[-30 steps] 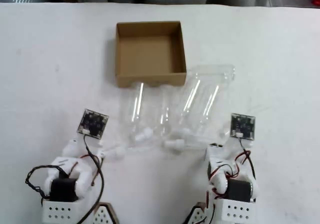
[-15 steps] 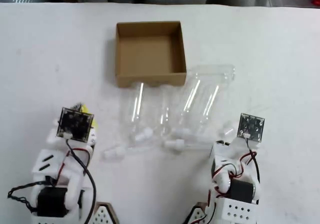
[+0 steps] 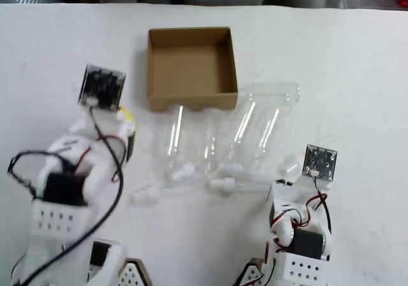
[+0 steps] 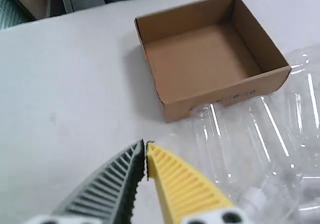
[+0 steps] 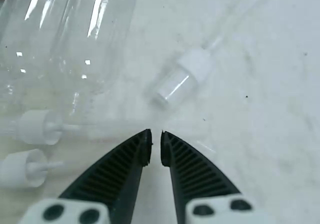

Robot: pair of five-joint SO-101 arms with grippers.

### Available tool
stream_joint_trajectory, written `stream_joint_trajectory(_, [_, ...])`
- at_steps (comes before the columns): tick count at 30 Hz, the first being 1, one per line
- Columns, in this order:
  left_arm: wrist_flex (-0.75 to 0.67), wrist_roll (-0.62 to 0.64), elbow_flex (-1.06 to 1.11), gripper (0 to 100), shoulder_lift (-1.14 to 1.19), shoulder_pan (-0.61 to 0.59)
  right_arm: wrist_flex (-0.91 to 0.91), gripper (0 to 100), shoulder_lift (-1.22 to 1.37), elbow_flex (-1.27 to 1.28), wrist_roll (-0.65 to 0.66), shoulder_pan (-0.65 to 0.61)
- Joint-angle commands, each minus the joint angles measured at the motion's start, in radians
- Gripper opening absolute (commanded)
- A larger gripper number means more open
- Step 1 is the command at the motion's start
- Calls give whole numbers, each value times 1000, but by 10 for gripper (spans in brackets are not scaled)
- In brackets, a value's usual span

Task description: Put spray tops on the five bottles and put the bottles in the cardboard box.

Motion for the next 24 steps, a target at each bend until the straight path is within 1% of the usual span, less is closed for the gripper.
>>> stream_joint_trajectory(1, [-26, 18, -147, 24, 196, 36, -19, 25, -8, -3, 0, 2])
stream_joint_trajectory(5, [-28, 20, -261, 24, 389, 70, -21, 25, -8, -2, 0, 1])
stream_joint_trajectory(9, [-28, 26, -396, 24, 581, 76, -21, 25, -8, -2, 0, 1])
stream_joint_trajectory(11, [-26, 78, -453, 29, 671, 73, -21, 25, -8, -2, 0, 1])
stream_joint_trajectory(12, [-23, 107, -473, 44, 711, 73, -21, 25, -8, -2, 0, 1])
stream_joint_trajectory(14, [-20, 146, -496, 109, 785, 74, -21, 25, -8, -2, 0, 1])
stream_joint_trajectory(16, [-20, 163, -505, 186, 842, 81, -21, 25, -8, -2, 0, 1])
stream_joint_trajectory(18, [-20, 170, -508, 235, 881, 90, -22, 25, -8, -2, 0, 1])
stream_joint_trajectory(24, [-29, 169, -509, 244, 929, 139, -22, 25, -8, -2, 0, 1])
